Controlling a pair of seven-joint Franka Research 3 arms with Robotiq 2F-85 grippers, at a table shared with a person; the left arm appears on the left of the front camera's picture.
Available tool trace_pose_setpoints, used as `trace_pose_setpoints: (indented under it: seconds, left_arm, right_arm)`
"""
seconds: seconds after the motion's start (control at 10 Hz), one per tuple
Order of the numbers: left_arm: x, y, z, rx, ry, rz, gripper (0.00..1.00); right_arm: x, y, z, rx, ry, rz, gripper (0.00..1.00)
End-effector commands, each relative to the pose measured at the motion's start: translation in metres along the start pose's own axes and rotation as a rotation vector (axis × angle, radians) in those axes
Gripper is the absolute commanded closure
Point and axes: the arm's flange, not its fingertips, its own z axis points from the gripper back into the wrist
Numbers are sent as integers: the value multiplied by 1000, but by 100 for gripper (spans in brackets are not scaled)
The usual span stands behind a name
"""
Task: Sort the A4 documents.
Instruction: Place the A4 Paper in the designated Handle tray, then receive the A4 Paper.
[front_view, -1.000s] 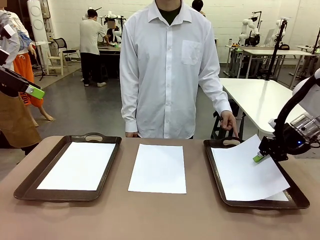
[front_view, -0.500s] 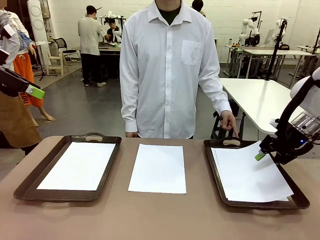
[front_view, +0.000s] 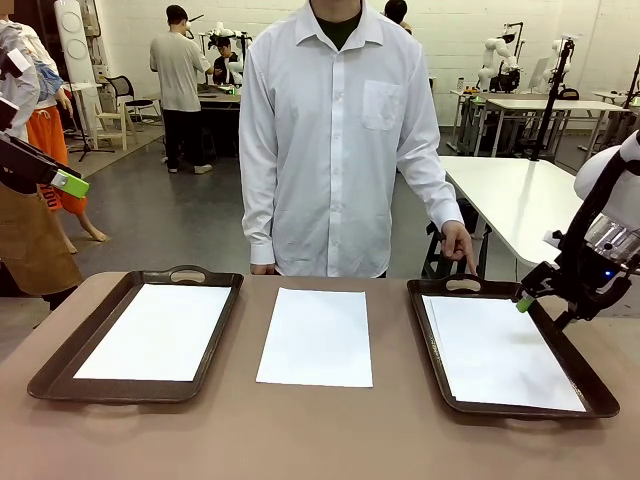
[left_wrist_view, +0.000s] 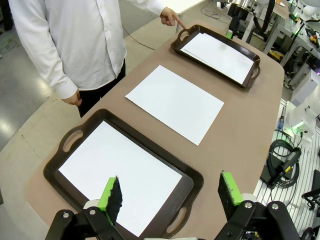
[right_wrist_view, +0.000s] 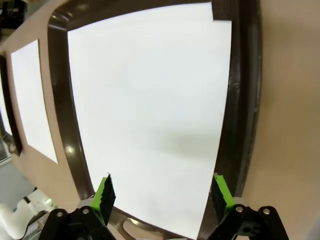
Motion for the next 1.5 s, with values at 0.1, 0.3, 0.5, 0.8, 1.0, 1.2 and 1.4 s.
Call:
trace_pose_setpoints:
  seconds: [0.1,0.3,0.5,0.8,1.0,1.2,1.4]
  left_arm:
    - [1,-1,0,2,2,-2,0]
    - [1,-1,0,2,2,-2,0]
    - [1,-1,0,2,2,-2,0]
    - [1,-1,0,2,2,-2,0]
    - [1,-1,0,2,2,-2,0]
    - [1,-1,0,2,2,-2,0]
    - [1,-1,0,2,2,-2,0]
  right_arm:
    - [-6,11,0,-69,-18,-16,0]
    - [1,6,5,-30,-13,10,0]
    - [1,6,5,-30,-13,10,0]
    - [1,6,5,-30,-13,10,0]
    - [1,6,5,-30,-13,10,0]
    - [1,6,5,-30,-13,10,0]
    - [1,6,5,-30,-13,10,0]
